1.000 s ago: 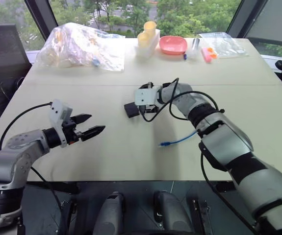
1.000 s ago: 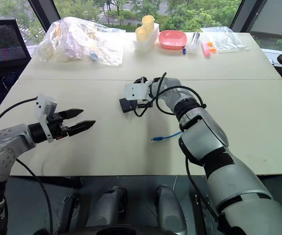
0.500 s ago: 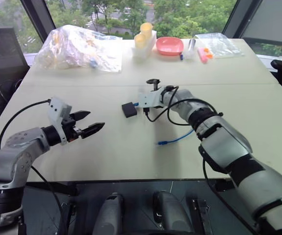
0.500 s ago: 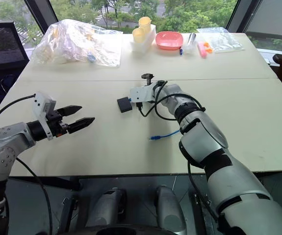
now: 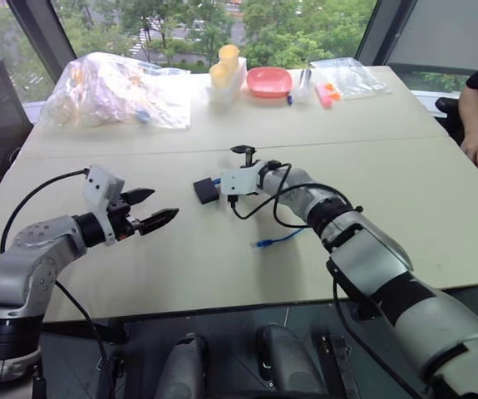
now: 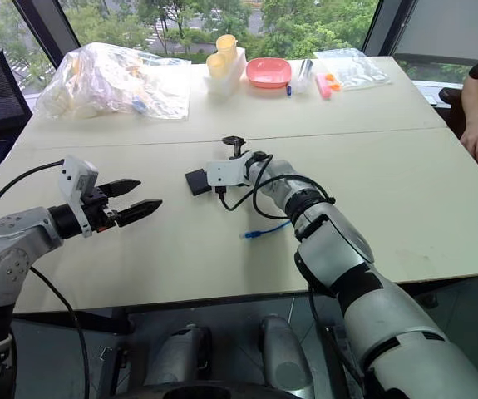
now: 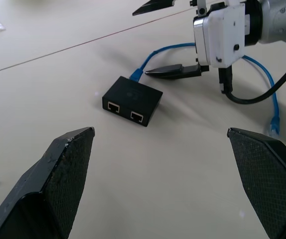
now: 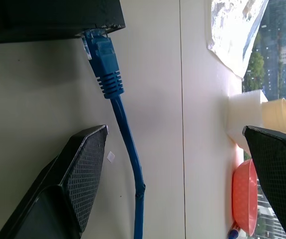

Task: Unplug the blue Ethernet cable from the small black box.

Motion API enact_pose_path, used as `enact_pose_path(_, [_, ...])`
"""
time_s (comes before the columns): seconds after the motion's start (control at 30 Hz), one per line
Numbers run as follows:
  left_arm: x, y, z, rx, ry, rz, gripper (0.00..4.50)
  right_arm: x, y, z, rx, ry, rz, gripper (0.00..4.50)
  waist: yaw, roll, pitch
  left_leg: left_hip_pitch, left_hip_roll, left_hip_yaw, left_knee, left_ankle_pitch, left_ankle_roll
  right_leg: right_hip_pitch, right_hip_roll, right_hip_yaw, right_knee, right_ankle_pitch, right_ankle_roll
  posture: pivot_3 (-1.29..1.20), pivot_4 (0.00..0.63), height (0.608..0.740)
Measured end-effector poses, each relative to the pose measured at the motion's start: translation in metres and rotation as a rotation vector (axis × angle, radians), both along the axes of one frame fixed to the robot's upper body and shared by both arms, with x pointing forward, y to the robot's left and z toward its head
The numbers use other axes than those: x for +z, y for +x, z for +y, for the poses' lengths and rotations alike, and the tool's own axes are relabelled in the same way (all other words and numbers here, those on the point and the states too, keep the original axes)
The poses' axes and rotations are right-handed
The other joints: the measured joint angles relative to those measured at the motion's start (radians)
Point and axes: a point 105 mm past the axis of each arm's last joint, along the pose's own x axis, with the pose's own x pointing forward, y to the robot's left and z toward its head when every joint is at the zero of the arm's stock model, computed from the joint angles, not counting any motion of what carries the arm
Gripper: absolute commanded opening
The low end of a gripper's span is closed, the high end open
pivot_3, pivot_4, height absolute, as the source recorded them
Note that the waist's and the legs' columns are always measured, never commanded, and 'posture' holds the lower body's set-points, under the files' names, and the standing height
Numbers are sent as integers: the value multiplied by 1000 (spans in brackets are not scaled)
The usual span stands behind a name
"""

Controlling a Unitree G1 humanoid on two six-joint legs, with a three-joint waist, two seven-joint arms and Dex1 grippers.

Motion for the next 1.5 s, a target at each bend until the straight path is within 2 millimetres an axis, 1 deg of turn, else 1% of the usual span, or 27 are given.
enact_pose_path(0.17, [-1,1,-3,-4,-8,1,4489,-3,0,11,-21,-18,-74,4500,-4,-1,0,1,7,1,1,0,0,0,6,2,0,-1,-3,0,150,740])
enact_pose_path(0.27, [-1,3,-3,-1,-16,2,4489,-4,-1,18,-13,-62,-132,4500,-4,-1,-1,1,11,1,2,0,0,-1,10,2,-1,2,-8,0,150,740])
enact_pose_path(0.43, [-7,4,-6,-5,-13,17,4489,-4,-4,29,21,-110,-194,4500,-7,-1,-1,1,15,2,0,0,0,-4,16,2,-1,2,-11,0,150,740])
enact_pose_path(0.63, [-7,4,-6,-1,-11,17,4489,-1,-13,52,83,-128,-263,4500,-22,-1,-1,-1,15,2,-3,0,0,-8,17,2,0,3,-16,0,150,740])
enact_pose_path(0.7, [-8,3,-5,2,-11,20,4500,0,-15,58,93,-119,-269,3956,-22,-2,0,-2,15,2,-5,0,0,-9,16,3,0,3,-15,0,150,740])
enact_pose_path(0.77, [-11,2,-4,7,-11,30,4500,0,-18,65,109,-109,-269,3134,-20,-2,0,-3,15,2,-6,0,0,-10,16,3,-1,3,-15,0,150,740])
enact_pose_path(0.87, [-14,2,-4,15,-17,37,4500,0,-20,68,121,-111,-268,1559,-13,-3,0,-7,15,2,-6,0,0,-13,15,2,-1,2,-14,0,150,740])
enact_pose_path(0.9, [-14,2,-4,16,-17,38,4500,0,-20,67,121,-115,-267,1122,-7,-3,0,-8,15,3,-6,0,0,-14,15,2,-1,2,-14,0,150,740])
enact_pose_path(0.93, [-15,2,-4,17,-17,39,4500,-1,-19,66,120,-123,-265,507,0,-3,0,-10,14,3,-6,0,0,-16,15,3,-1,2,-14,0,150,740])
enact_pose_path(0.97, [-15,1,-4,19,-17,40,4500,-2,-19,65,119,-127,-265,91,4,-3,0,-11,14,3,-6,0,0,-18,15,2,-1,2,-14,0,150,740])
enact_pose_path(1.03, [-15,1,-4,20,-19,41,4500,2,-17,64,119,-131,-279,91,5,-4,0,-12,15,3,-5,0,0,-18,15,2,-1,2,-14,0,150,740])
enact_pose_path(1.13, [-15,2,-4,19,-19,40,4500,5,-14,57,111,-131,-297,91,8,-4,0,-15,14,3,-5,0,0,-20,14,2,-1,2,-14,0,150,740])
enact_pose_path(1.2, [-13,6,-2,24,-25,34,4500,10,-9,47,96,-119,-318,91,10,-3,1,-16,14,4,-4,0,0,-20,14,2,-1,2,-14,0,150,740])
enact_pose_path(1.23, [-8,12,0,35,-45,26,4500,17,-4,38,78,-110,-338,91,14,-3,1,-18,14,4,-2,0,0,-20,14,1,-1,2,-14,0,150,740])
enact_pose_path(1.3, [7,24,10,77,-104,-5,4500,38,6,20,39,-82,-390,91,18,-4,2,-19,14,5,0,0,0,-21,15,0,-1,2,-14,0,150,740])
enact_pose_path(1.33, [18,32,15,95,-161,-22,4500,53,11,9,12,-64,-432,91,19,-4,2,-18,14,5,1,0,0,-21,14,0,-1,2,-14,0,150,740])
enact_pose_path(1.4, [41,47,22,117,-274,-53,4500,80,17,-4,-9,-35,-511,91,20,-5,2,-18,14,5,1,0,0,-20,14,0,-1,2,-13,0,150,740])
enact_pose_path(1.43, [54,56,23,111,-364,-45,4500,92,17,-8,-11,-13,-553,91,24,-5,2,-18,13,5,1,0,0,-20,15,0,-1,3,-11,0,150,740])
enact_pose_path(1.47, [65,64,22,92,-442,-26,4500,104,16,-9,2,8,-596,91,27,-6,2,-19,13,5,1,0,0,-20,15,0,-1,4,-10,0,150,740])
enact_pose_path(1.5, [72,67,21,71,-489,-12,4500,113,13,-6,19,28,-629,91,24,-6,2,-18,13,6,0,0,0,-20,15,0,-1,4,-9,0,150,740])
